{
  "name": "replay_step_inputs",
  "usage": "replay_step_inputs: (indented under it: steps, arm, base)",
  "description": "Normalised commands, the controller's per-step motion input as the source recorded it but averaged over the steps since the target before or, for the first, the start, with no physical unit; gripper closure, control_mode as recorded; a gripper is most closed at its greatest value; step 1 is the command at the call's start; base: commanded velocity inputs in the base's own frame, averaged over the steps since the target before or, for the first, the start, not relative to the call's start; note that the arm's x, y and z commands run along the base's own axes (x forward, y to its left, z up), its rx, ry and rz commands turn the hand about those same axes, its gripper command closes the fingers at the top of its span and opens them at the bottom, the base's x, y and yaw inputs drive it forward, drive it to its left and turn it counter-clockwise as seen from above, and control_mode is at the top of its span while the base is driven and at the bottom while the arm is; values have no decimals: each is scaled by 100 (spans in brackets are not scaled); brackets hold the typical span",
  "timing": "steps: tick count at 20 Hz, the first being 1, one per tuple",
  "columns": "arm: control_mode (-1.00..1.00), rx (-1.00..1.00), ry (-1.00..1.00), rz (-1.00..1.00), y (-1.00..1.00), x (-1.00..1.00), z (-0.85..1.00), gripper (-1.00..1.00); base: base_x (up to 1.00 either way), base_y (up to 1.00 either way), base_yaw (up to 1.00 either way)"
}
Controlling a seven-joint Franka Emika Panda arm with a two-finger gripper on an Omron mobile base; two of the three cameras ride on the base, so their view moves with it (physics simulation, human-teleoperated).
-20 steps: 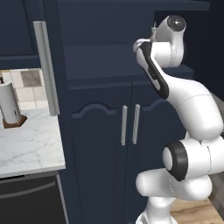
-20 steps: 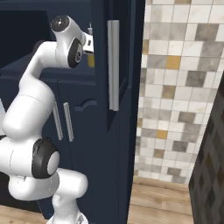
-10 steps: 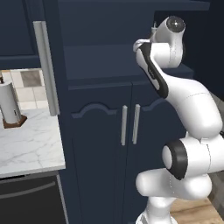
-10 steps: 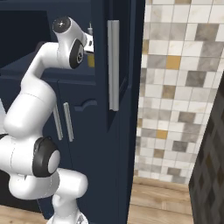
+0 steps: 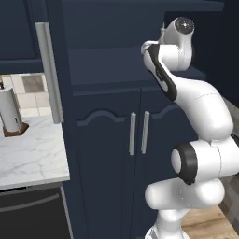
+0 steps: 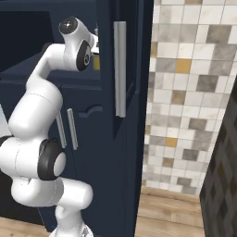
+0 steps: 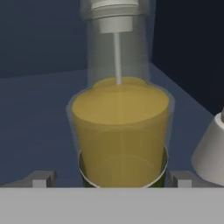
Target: Retrieve the bottle and the shaker from the cabinet and place them next to the mixing bowl on the counter. Then add garlic from the fridge to the mixing bowl.
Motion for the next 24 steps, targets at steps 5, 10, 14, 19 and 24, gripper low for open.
replay_step_inputs:
  steps: [5, 10, 14, 19, 24]
  arm:
    - [-100, 0, 0, 0, 0, 1, 0, -100]
    - [-100, 0, 0, 0, 0, 0, 0, 100]
    - [-100, 0, 0, 0, 0, 0, 0, 100]
    - [-100, 0, 0, 0, 0, -13, 0, 100]
    - [-100, 0, 0, 0, 16, -85, 0, 100]
  base:
    - [0, 0, 0]
    - [0, 0, 0]
    - [0, 0, 0]
    - [0, 0, 0]
    - [0, 0, 0]
